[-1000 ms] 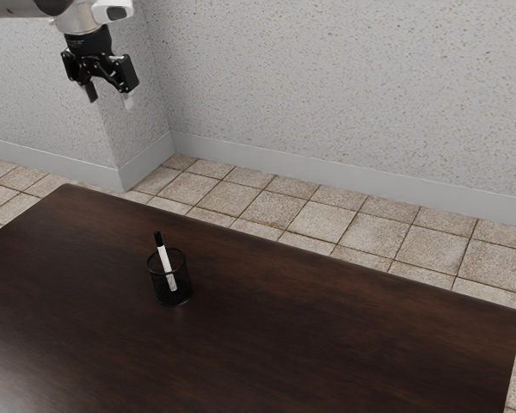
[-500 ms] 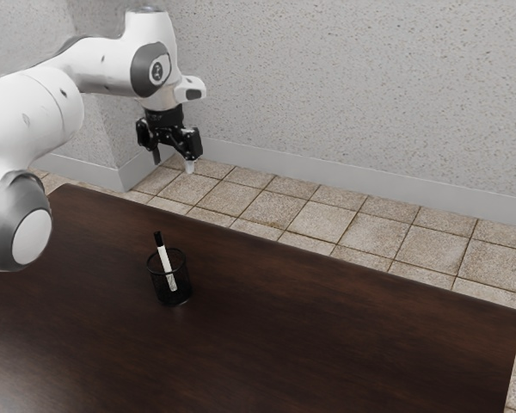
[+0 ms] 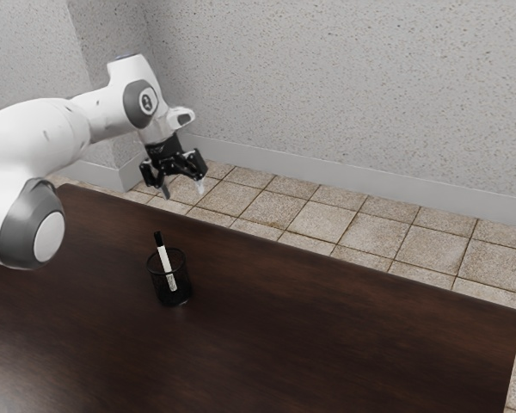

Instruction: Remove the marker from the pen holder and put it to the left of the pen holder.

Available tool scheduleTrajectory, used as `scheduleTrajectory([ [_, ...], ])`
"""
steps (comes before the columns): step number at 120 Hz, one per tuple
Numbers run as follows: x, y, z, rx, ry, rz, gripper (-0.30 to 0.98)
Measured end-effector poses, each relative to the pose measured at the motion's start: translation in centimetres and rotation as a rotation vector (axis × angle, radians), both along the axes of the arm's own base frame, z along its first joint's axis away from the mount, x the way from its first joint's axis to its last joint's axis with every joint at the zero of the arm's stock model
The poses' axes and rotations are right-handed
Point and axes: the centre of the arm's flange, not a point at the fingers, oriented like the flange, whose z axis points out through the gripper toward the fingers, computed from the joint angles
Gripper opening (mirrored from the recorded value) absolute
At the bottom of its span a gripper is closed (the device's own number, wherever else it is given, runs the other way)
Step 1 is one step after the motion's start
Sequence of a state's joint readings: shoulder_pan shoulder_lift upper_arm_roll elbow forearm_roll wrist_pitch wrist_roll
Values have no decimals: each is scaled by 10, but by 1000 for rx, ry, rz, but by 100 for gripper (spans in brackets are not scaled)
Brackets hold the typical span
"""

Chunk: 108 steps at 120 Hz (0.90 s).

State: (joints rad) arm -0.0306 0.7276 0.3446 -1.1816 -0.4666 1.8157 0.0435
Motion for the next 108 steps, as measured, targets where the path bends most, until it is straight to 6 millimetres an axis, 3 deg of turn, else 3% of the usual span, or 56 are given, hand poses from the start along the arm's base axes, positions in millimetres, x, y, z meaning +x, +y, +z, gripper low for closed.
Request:
scheduleTrajectory([
  [14, -12, -1, -5, -23, 109, 12, 66],
  [37, -32, -9, 2, 91, 261, 3, 66],
  [46, -56, -21, 3, 92, 311, 12, 66],
  [61, -92, -15, -2, 82, 331, 65, 66],
  [84, -99, -17, -24, 55, 297, 125, 61],
  [108, -95, -15, -30, 9, 259, 182, 37],
])
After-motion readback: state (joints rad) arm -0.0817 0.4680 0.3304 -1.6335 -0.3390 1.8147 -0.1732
